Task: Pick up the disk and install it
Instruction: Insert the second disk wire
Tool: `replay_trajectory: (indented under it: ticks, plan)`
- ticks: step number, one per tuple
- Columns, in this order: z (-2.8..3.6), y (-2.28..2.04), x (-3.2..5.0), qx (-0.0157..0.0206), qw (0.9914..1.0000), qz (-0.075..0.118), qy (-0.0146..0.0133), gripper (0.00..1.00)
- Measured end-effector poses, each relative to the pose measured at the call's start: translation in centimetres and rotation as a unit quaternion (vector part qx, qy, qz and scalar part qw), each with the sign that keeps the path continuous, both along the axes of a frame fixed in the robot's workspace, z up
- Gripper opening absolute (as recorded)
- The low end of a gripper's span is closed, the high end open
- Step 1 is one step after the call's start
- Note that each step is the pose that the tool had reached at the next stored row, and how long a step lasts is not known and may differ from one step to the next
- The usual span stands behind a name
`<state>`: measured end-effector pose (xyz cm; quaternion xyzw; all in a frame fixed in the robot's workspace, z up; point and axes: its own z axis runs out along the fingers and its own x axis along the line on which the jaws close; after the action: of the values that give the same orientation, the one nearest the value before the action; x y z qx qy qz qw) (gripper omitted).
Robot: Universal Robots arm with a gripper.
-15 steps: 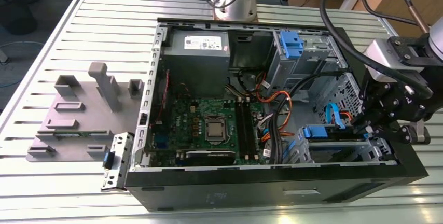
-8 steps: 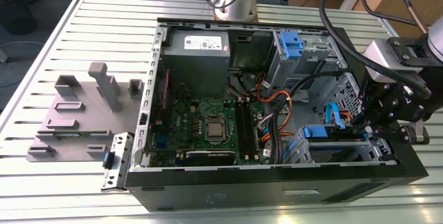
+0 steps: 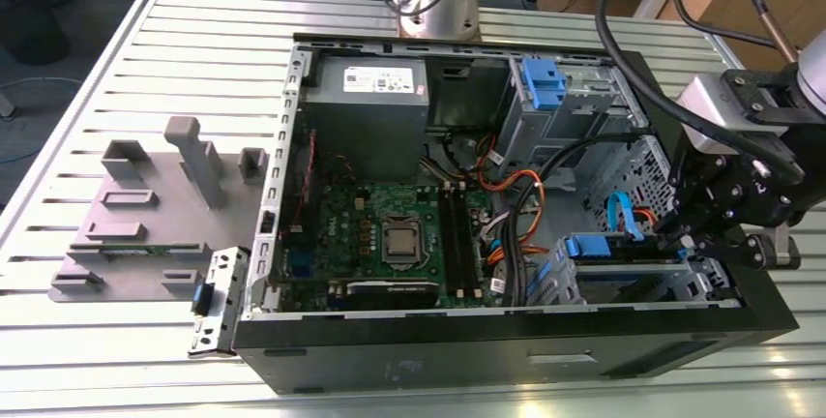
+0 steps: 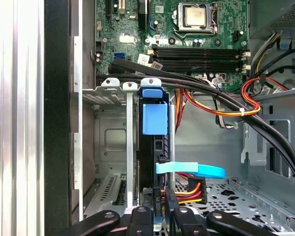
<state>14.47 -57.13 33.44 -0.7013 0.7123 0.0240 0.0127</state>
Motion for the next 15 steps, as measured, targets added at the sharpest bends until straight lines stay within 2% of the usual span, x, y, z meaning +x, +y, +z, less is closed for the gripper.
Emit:
replay_trajectory:
  ticks: [7, 9, 10, 15]
  plan:
    - [-0.02, 0.0, 0.01, 0.0001, 1.0, 0.0, 0.0, 0.24]
    - [-0.02, 0.0, 0.01, 0.0, 1.0, 0.0, 0.0, 0.23]
    - [-0.02, 0.0, 0.0, 0.0, 1.0, 0.0, 0.0, 0.16]
    - [-0.02, 0.0, 0.01, 0.0001, 1.0, 0.0, 0.0, 0.16]
